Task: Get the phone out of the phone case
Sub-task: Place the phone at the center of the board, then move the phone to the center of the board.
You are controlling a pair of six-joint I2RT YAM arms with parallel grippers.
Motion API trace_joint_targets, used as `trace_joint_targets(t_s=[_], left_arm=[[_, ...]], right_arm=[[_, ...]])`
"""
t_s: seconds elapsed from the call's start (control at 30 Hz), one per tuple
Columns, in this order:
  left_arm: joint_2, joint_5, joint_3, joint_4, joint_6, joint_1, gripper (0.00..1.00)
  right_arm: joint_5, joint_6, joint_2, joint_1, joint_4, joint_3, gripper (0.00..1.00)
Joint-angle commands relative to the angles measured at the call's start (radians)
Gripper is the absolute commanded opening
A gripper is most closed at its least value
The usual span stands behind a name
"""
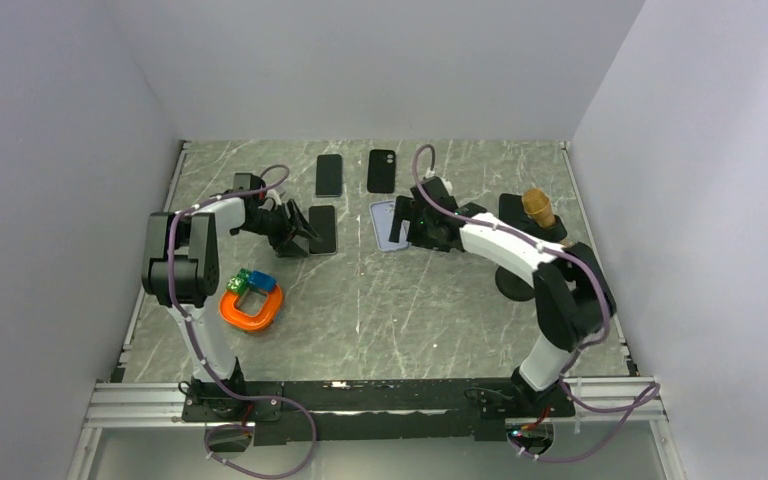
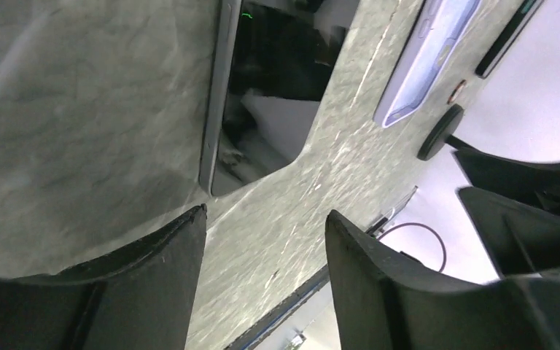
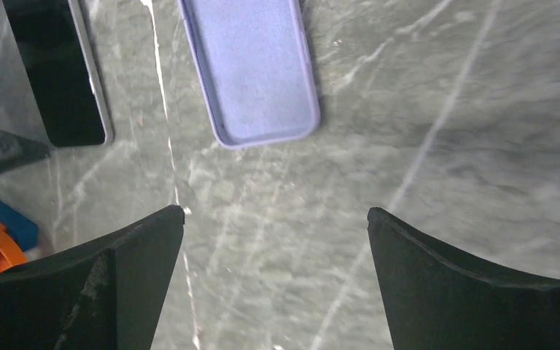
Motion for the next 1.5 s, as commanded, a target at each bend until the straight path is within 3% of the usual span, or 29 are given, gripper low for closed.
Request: trace_joint_targets(t_s=[0.0,0.2,0.3,0.37,0.47,0.53,0.67,0.77,0.97,1.2,1.47], left_arm=[[-0.101,-0.066,-0.001,-0.057,0.03,0.003,0.68],[-0.207,-0.163,-0.022,-0.146,0.09,0.002,0.86],[-0.315,-0.224,-0.034,-0.184,0.142,-0.009,0.9],[-0.396,-0.254,-0.041,-0.213,0.168,-0.025,0.9],[-0.514,-0.239,-0.059,-0.267,0.175,-0.056,0.89],[-0.56,-0.244,-0.068,-0.289,0.171,-0.1,0.88],[-0.667,-0.269,-0.142,-0.208,0.114,-0.23,0.88],[-0.717,-0.263,-0.188,-0.162,0.093,-0.309,0.88],[-0.712,-0.236,-0.172,-0.186,0.197,-0.339,0.88],[-0.736,-0.209,-0.202,-0.159,0.283,-0.341,0.88],[-0.745,-0.18,-0.255,-0.154,0.294,-0.358,0.88]], right_arm=[[0.135,-0.25,-0.124,0.012,-0.152,0.006,1.0],[0.302,-0.406,-0.155,0.013,-0.228,0.029,1.0],[0.497,-0.399,-0.105,0.013,-0.275,0.083,0.97],[0.616,-0.394,-0.049,0.013,-0.29,0.118,0.81],[0.786,-0.366,0.055,0.004,-0.382,0.227,0.41],[0.862,-0.362,0.135,-0.015,-0.411,0.276,0.22],[0.846,-0.409,0.245,-0.107,-0.324,0.314,0.15],[0.928,-0.411,0.375,-0.151,-0.372,0.426,0.04],[1.068,-0.579,0.505,-0.221,-0.245,0.529,0.01],[1.093,-0.601,0.623,-0.297,-0.285,0.631,0.0],[1.115,-0.599,0.629,-0.379,-0.267,0.579,0.01]])
